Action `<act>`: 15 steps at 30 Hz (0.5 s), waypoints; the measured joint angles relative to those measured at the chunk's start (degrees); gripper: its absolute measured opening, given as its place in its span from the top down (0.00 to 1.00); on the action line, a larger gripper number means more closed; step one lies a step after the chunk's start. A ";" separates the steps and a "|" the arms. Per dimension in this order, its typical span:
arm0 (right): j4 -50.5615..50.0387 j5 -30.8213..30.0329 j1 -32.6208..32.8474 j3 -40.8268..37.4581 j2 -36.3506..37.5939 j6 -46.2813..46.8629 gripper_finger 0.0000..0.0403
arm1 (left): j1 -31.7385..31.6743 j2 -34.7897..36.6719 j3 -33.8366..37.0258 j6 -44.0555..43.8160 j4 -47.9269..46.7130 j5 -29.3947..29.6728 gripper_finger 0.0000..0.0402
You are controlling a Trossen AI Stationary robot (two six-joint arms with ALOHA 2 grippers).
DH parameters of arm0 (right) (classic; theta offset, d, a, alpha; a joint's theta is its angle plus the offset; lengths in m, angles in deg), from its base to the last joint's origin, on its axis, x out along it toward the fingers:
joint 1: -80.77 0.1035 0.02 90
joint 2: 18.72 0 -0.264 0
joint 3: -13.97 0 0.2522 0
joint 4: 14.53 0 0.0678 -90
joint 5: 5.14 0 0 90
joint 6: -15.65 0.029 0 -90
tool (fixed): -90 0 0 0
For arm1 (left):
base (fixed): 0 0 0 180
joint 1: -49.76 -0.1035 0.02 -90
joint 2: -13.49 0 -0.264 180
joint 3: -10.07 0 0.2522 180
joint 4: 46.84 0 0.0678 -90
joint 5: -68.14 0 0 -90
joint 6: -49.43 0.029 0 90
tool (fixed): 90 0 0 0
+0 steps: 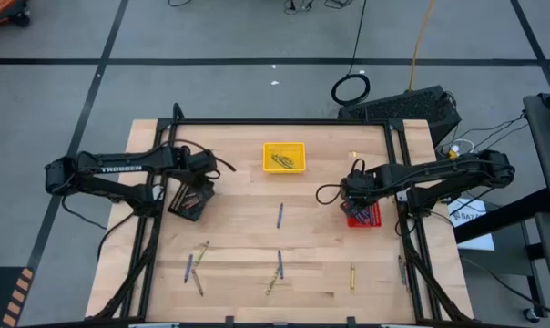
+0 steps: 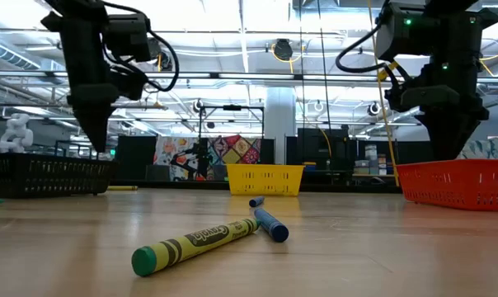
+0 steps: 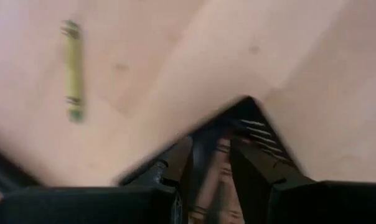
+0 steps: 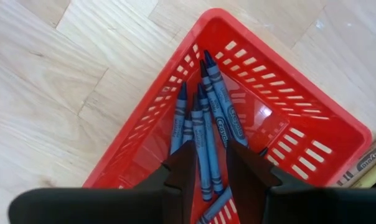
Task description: Sort crayons
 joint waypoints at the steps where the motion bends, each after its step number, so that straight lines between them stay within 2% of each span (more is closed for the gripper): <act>1: 0.35 -0.02 0.00 0.00 0.00 0.00 0.81 | -0.58 0.00 0.00 1.71 0.16 1.70 0.75; 3: 1.31 -0.02 0.00 0.00 0.00 0.00 0.81 | -2.21 0.00 0.00 4.58 1.43 4.00 0.75; 7: 3.06 -0.04 0.00 0.00 0.00 -0.04 0.81 | -7.05 -0.02 0.00 9.76 4.16 4.44 0.75; 15: 3.70 -0.07 0.02 0.00 0.00 -0.94 0.81 | -19.31 -0.90 0.00 13.54 7.14 -2.47 0.75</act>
